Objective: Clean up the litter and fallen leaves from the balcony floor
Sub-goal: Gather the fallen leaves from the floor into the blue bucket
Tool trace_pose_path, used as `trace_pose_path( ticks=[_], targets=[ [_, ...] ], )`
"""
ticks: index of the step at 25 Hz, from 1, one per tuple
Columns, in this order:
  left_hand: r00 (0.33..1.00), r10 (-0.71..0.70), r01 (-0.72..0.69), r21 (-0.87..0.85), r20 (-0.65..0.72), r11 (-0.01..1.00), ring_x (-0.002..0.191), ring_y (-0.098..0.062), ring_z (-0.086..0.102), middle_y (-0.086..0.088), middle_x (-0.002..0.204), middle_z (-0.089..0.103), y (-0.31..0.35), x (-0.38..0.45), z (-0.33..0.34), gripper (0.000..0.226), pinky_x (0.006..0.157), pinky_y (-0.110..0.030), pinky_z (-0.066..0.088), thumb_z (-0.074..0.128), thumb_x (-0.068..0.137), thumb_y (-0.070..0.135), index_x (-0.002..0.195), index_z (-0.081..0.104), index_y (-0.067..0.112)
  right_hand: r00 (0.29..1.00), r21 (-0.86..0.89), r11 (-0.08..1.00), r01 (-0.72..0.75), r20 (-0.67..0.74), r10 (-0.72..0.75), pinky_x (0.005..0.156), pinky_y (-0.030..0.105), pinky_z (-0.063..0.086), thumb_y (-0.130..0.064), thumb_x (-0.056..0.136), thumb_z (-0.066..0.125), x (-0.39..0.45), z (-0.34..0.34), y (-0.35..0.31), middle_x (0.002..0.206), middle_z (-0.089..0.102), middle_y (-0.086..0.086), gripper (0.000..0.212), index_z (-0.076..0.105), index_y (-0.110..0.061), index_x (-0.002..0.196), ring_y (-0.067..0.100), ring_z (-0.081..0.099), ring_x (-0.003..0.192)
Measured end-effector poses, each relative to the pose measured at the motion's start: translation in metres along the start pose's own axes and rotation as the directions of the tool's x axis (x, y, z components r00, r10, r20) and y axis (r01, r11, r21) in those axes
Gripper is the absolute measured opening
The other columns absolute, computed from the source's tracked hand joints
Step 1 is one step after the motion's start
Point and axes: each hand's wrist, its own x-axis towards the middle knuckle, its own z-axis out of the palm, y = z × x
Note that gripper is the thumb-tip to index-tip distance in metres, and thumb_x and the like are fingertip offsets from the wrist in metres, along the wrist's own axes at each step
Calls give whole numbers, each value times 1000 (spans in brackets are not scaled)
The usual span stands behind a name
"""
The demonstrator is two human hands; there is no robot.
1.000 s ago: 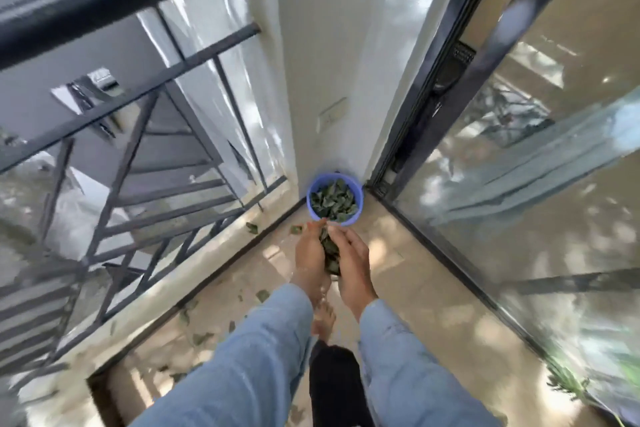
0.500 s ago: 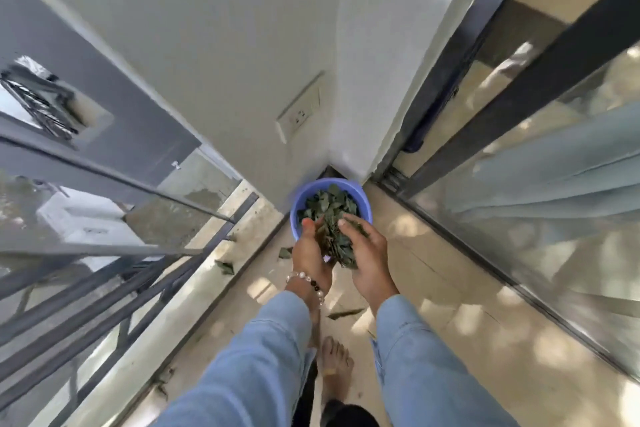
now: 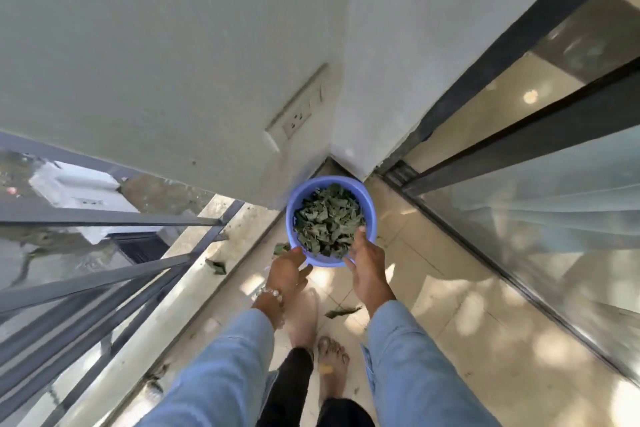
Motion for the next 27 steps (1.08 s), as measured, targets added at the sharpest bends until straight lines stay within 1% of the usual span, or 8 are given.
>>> trace_pose_path(
  ticks=[4, 7, 10, 13, 18, 21, 25, 27],
  targets=[
    [998, 64, -60, 213, -13, 975, 72, -20, 59, -14, 108, 62, 12, -82, -21, 30, 57, -25, 46, 41, 103, 19, 124, 55, 3, 992, -194, 979, 63, 123, -40, 59, 24, 49, -26, 96, 55, -91, -21, -36, 84, 61, 11, 20, 60, -7, 91, 17, 56, 69],
    [987, 145, -110, 357, -73, 927, 77, -22, 62, -11, 99, 65, 12, -141, -39, 31, 43, -21, 45, 46, 101, 22, 125, 57, 4, 972, -361, 918, 167, 214, -93, 57, 21, 47, -21, 95, 56, -144, -44, -63, 88, 70, 7, 13, 66, -12, 94, 14, 64, 71],
    [973, 159, -111, 269, -165, 957, 74, -23, 63, -11, 96, 68, 1, -171, -45, 32, 50, -24, 42, 46, 100, 23, 122, 58, 4, 958, -445, 868, 221, 268, -106, 55, 20, 47, -17, 94, 57, -168, -64, -83, 77, 67, 6, 12, 67, -11, 93, 15, 61, 67],
    [944, 165, -150, 75, -287, 986, 67, -18, 61, -12, 96, 67, -27, -192, -39, 29, 53, -24, 43, 46, 100, 21, 119, 60, 3, 931, -600, 751, 276, 362, -52, 55, 21, 46, -16, 93, 57, -160, -86, -92, 76, 65, 7, 10, 66, -14, 90, 16, 59, 67],
    [905, 18, -229, -452, -424, 862, 70, -21, 64, -10, 90, 69, -104, -222, 0, 22, 61, -27, 47, 51, 97, 21, 112, 62, 8, 884, -818, 412, 401, 464, 61, 53, 23, 41, -6, 85, 57, -133, -114, -122, 73, 63, 7, 17, 62, -16, 72, 19, 54, 61],
    [891, -70, -253, -618, -449, 745, 70, -21, 63, -6, 86, 68, -159, -236, 21, 20, 63, -28, 47, 50, 98, 20, 112, 61, 11, 858, -856, 190, 482, 504, 96, 56, 27, 43, -1, 79, 62, -124, -124, -110, 72, 64, 7, 18, 64, -15, 67, 20, 55, 61],
    [848, -210, -262, -730, -487, 631, 70, -20, 65, -5, 84, 69, -240, -207, 35, 20, 62, -29, 49, 48, 98, 18, 110, 62, 10, 756, -729, -213, 651, 598, 264, 52, 14, 44, 3, 78, 61, -99, -127, -44, 78, 65, 6, 16, 71, -8, 84, 13, 57, 59],
    [822, -252, -277, -747, -510, 605, 68, -19, 65, -5, 83, 69, -281, -165, 39, 23, 58, -28, 49, 45, 99, 15, 111, 63, 8, 713, -594, -394, 701, 601, 361, 60, 19, 47, 4, 80, 56, -60, -125, 3, 87, 67, 10, 22, 71, -7, 92, 20, 62, 72]
  ],
)
